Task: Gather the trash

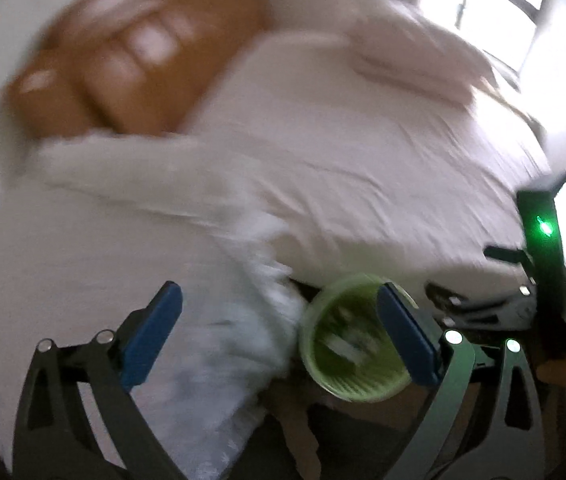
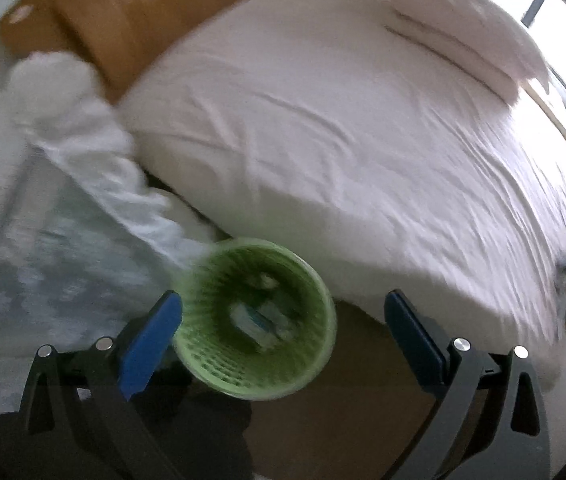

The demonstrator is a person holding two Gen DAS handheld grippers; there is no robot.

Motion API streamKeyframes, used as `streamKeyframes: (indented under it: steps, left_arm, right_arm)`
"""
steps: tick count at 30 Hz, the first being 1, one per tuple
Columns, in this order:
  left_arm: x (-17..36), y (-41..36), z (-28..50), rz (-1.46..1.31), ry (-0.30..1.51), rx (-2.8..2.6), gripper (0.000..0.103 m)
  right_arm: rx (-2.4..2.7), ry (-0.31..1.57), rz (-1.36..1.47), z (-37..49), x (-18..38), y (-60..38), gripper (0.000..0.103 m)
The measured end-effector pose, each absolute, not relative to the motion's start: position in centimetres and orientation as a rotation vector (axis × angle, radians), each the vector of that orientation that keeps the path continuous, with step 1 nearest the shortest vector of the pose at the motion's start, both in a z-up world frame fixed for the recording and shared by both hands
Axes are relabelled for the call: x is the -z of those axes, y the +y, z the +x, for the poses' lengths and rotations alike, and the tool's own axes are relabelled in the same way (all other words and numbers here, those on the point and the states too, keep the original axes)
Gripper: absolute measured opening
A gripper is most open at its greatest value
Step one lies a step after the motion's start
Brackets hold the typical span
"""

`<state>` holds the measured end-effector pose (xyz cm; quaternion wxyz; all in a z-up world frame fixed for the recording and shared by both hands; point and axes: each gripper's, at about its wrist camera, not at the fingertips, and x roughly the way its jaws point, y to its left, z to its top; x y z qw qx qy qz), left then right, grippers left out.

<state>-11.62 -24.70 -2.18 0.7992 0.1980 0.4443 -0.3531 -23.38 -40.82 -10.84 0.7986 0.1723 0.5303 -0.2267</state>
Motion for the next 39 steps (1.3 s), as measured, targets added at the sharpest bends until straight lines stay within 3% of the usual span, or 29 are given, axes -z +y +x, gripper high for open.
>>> streamKeyframes:
  steps: [9, 14, 18, 22, 30, 39]
  left_arm:
    - [-9.6, -4.7, -5.8, 0.155, 0.689, 0.165, 0.095]
    - [-14.4, 2.4, -5.3, 0.067, 0.596, -0.073, 0.095]
    - [-15.9, 5.5, -5.6, -0.022, 0.578, -0.157, 0.095]
    - [-14.7, 5.3, -5.6, -0.034, 0.649, -0.144, 0.095]
    - [-8.8, 5.2, -6.0, -0.047, 0.785, -0.087, 0.095]
    - [-6.7, 6.5, -5.2, -0.112, 0.838, -0.082, 0.095]
  right_arm:
    - [0.073, 0.835, 0.094, -10.9, -2.9, -27.7, 0.1]
    - [-0.105, 0.66, 0.008, -6.9, -11.7, -19.9, 0.1]
    - [-0.193, 0.607, -0.002, -6.9, -14.9, -16.1, 0.1]
    - [-0.194, 0.647, -0.04, -7.1, -14.5, -14.3, 0.101]
    - [-0.202, 0.866, -0.045, -7.1, -8.0, -13.3, 0.101]
    - [-0.158, 0.896, -0.069, -7.0, -5.7, -12.0, 0.101]
